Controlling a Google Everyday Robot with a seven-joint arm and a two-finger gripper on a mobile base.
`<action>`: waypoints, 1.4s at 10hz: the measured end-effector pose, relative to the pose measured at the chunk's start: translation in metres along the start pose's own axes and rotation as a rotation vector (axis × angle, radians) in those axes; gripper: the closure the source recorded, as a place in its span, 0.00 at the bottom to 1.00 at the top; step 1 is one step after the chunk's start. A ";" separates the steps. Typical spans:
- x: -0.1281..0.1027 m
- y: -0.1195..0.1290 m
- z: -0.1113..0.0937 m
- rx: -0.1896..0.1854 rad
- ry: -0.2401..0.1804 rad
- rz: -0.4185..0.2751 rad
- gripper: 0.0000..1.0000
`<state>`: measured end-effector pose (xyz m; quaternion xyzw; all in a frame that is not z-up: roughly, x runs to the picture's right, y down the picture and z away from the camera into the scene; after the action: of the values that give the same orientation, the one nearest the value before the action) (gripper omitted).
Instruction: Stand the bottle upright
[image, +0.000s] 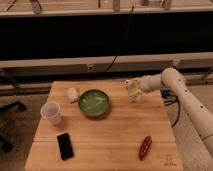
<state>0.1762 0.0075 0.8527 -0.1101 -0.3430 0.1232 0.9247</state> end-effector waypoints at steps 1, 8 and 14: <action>0.003 0.007 -0.005 0.000 0.001 0.003 1.00; -0.024 -0.029 -0.046 0.118 -0.148 0.166 1.00; -0.005 -0.020 -0.026 0.110 -0.289 0.323 1.00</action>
<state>0.1922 -0.0159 0.8361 -0.0944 -0.4428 0.3025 0.8387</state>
